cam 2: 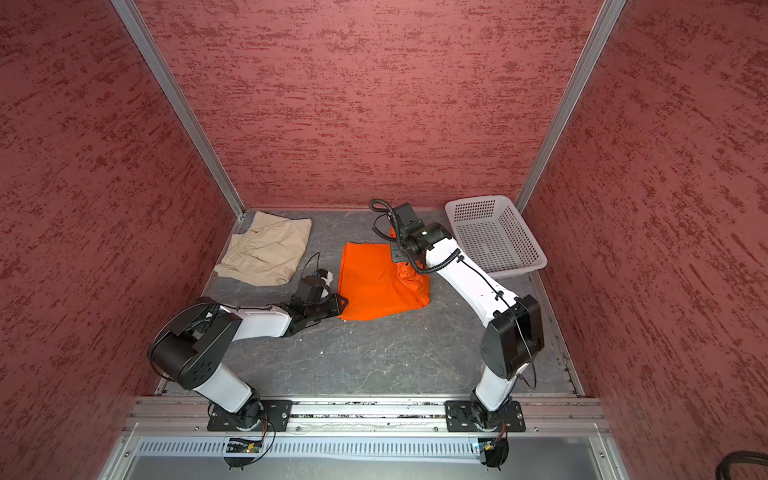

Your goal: Fold and stack the shorts

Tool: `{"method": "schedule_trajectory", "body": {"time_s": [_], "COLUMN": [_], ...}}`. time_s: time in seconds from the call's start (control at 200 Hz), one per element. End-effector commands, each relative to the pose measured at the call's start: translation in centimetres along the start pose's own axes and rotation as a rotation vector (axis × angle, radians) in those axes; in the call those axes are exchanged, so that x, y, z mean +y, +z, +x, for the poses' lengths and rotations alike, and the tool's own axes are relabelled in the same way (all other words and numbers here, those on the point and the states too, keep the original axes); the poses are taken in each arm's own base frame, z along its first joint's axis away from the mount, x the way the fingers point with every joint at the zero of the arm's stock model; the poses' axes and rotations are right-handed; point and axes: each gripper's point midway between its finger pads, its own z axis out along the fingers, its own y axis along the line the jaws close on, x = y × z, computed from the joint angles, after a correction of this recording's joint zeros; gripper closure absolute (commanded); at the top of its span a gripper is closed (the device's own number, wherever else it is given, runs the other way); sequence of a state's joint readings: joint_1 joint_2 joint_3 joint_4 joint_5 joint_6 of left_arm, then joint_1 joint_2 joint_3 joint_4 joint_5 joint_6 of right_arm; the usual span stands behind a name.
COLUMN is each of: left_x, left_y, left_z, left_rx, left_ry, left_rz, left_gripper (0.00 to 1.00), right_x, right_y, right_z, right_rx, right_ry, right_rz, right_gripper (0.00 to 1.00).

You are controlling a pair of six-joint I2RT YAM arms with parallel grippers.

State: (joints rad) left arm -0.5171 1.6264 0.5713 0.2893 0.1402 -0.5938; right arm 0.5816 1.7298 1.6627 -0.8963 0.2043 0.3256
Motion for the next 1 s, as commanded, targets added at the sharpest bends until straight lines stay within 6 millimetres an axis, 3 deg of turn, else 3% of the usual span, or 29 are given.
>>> {"method": "schedule_trajectory", "body": {"time_s": [0.0, 0.155, 0.581, 0.686, 0.751, 0.857, 0.992], "left_x": [1.9, 1.9, 1.9, 1.8, 1.4, 0.9, -0.1], "left_y": [0.7, 0.8, 0.4, -0.1, -0.8, -2.9, -7.0], "left_z": [2.0, 1.9, 1.6, 1.4, 0.9, -0.2, -2.7], "left_rx": [0.061, 0.061, 0.053, 0.045, 0.031, -0.002, -0.101], "left_ry": [0.009, 0.012, 0.029, 0.028, 0.027, 0.025, 0.015], "left_rz": [-0.077, -0.078, -0.09, -0.089, -0.087, -0.09, -0.073], "left_gripper": [0.73, 0.73, 0.73, 0.71, 0.67, 0.58, 0.56], "right_x": [2.1, 4.5, 12.2, 13.9, 14.8, 16.3, 17.2], "right_y": [-0.5, 0.9, 7.2, 8.9, 9.7, 9.4, 5.7], "right_z": [-1.1, -0.7, 2.4, 3.5, 3.9, 3.6, 0.8], "right_rx": [-0.034, -0.018, 0.084, 0.111, 0.122, 0.11, 0.002], "right_ry": [0.033, 0.025, 0.038, 0.058, 0.066, 0.076, 0.08], "right_rz": [-0.023, -0.055, -0.251, -0.323, -0.37, -0.462, -0.596], "right_gripper": [0.89, 0.88, 0.85, 0.79, 0.69, 0.49, 0.42]}}
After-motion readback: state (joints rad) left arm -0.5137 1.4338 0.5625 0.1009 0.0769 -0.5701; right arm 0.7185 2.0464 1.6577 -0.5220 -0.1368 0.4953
